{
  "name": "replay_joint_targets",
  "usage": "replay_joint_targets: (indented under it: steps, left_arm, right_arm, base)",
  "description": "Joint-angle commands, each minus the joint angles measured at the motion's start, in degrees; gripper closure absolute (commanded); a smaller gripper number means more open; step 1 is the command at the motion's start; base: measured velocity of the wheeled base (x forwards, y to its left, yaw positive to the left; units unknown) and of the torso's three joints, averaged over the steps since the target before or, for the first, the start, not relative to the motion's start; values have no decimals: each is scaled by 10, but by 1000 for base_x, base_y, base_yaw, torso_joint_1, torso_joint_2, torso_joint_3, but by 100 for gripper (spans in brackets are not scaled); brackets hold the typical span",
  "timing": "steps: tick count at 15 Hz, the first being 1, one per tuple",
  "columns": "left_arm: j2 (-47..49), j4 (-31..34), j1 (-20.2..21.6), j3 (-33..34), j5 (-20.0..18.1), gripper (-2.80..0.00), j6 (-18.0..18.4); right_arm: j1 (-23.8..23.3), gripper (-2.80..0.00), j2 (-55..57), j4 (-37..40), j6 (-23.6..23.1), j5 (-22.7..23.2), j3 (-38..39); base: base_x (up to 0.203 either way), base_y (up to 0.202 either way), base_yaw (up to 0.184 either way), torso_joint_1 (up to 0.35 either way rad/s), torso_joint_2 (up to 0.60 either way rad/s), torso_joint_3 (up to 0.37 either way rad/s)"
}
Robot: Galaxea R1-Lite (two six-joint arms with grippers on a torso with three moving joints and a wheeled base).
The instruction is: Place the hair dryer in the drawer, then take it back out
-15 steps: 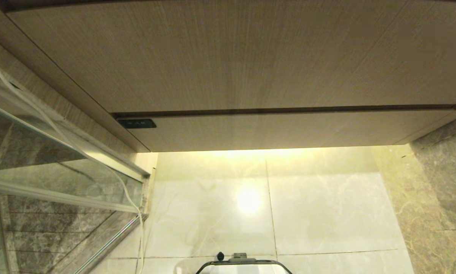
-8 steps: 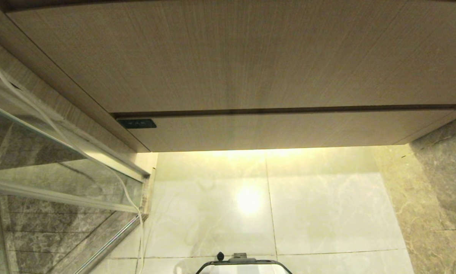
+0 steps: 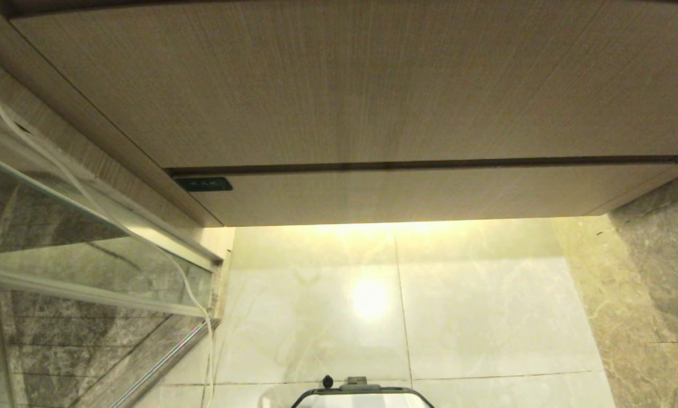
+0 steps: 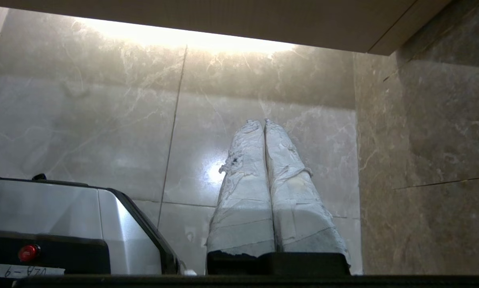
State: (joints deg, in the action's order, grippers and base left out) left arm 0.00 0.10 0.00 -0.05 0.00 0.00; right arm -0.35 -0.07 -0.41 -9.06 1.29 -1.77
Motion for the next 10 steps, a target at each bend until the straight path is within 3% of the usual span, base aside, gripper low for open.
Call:
replay_joint_targets:
  steps: [1,3,5,6,7,10]
  left_arm:
    - [0,0,0,0,0,0,0]
    - [0,0,0,0,0,0,0]
    - [0,0,0,0,0,0,0]
    - [0,0,0,0,0,0,0]
    - [0,0,0,0,0,0,0]
    - [0,0,0,0,0,0,0]
  right_arm:
    - [0,0,0,-22,3,0,10]
    - [0,0,0,-16,36,-1,11]
    - [1,0,0,-6,98,-7,17]
    - [1,0,0,-5,94,-7,17]
    - [1,0,0,-4,58,-7,17]
    - [1,0,0,-2,90,-10,18]
  base:
    - [0,0,0,0,0,0]
    - [0,0,0,0,0,0]
    - [0,0,0,0,0,0]
    - [0,0,0,0,0,0]
    - [0,0,0,0,0,0]
    - [0,0,0,0,0,0]
